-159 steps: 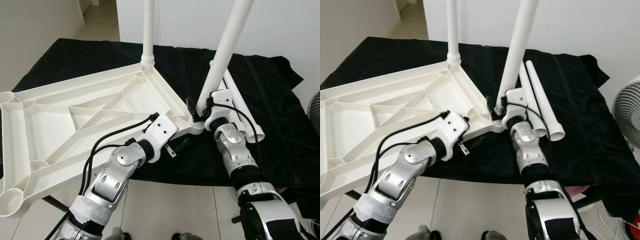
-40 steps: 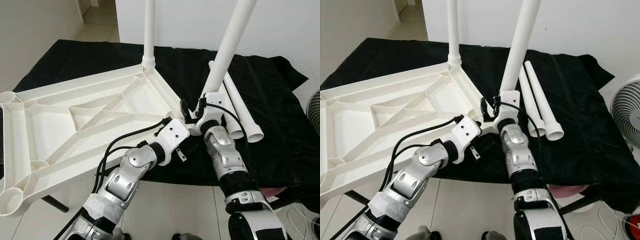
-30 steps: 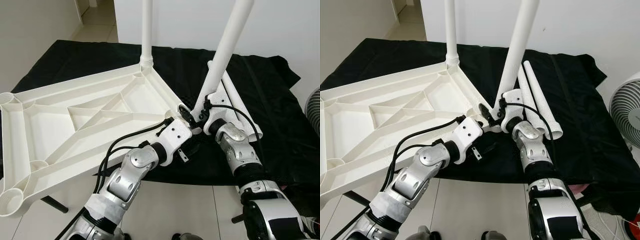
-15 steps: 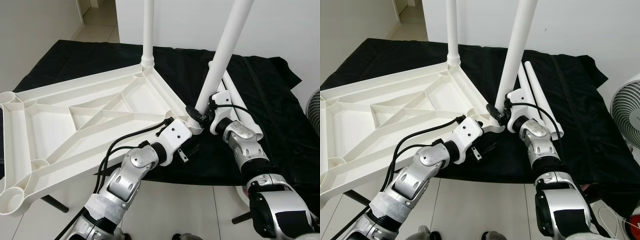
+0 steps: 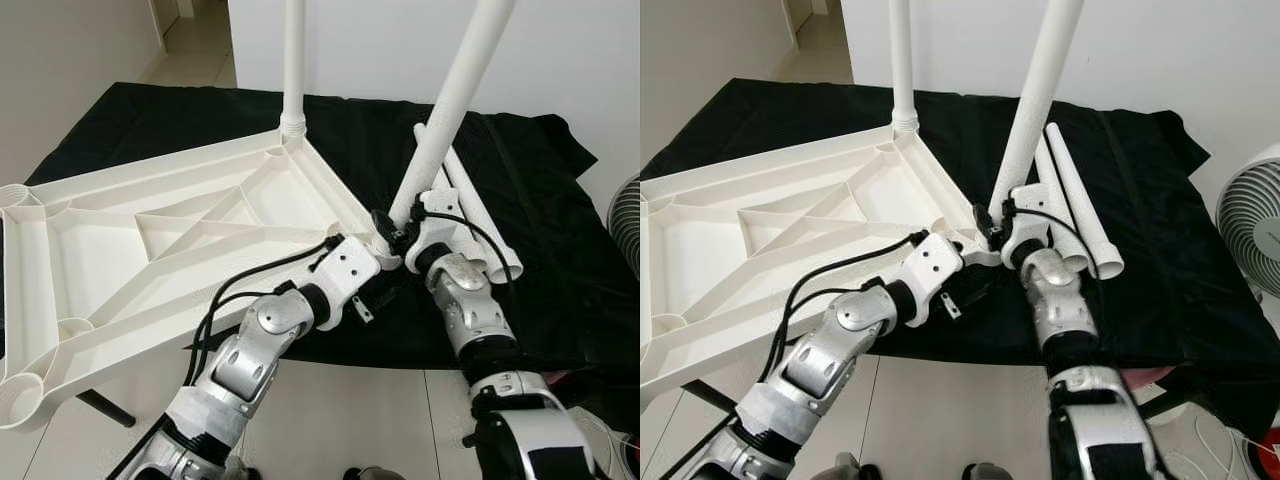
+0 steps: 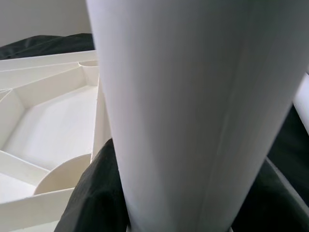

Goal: Building children table

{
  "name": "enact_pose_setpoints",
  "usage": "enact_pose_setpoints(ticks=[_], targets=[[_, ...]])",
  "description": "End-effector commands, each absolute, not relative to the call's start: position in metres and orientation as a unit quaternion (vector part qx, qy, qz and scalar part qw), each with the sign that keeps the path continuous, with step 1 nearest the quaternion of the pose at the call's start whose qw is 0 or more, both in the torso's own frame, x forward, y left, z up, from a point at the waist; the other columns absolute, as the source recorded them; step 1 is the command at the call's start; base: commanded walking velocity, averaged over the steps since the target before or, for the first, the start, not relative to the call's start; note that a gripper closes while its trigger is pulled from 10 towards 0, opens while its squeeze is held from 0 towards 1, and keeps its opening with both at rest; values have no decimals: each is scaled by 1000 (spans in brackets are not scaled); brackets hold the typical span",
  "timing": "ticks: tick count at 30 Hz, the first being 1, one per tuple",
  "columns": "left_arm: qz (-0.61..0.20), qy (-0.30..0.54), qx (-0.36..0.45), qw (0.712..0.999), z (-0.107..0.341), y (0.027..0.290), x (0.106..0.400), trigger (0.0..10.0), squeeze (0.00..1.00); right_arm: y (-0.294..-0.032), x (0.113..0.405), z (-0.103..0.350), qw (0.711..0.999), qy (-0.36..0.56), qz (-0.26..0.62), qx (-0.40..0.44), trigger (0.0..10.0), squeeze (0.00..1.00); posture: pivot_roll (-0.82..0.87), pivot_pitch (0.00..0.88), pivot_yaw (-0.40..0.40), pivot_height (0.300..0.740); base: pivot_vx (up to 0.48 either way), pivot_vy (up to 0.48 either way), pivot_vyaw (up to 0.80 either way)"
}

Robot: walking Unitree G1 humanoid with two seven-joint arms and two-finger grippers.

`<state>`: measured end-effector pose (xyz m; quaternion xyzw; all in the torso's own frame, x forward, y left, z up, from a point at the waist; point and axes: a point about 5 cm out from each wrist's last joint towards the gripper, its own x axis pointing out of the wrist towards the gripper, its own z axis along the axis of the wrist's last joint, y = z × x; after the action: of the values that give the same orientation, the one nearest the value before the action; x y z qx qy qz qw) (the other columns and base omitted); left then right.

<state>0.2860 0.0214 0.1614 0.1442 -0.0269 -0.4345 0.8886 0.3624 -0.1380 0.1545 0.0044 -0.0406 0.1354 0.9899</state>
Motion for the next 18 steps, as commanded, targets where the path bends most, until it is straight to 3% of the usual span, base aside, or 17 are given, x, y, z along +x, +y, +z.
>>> enact_pose_setpoints(ticks=[1,11,18], targets=[[-423,-24,151,893,159,25,290,10000,0,-135,358,145,995,-21,100,12,10000,0,-111,25,-4,740,0,0,0],[-407,-19,150,901,156,33,293,10000,0,-112,333,154,997,-70,-14,28,10000,0,-111,6,-12,740,0,0,0],[-408,-15,153,900,152,36,292,10000,0,-107,332,152,998,-57,13,36,10000,0,-109,0,-13,740,0,0,0]])
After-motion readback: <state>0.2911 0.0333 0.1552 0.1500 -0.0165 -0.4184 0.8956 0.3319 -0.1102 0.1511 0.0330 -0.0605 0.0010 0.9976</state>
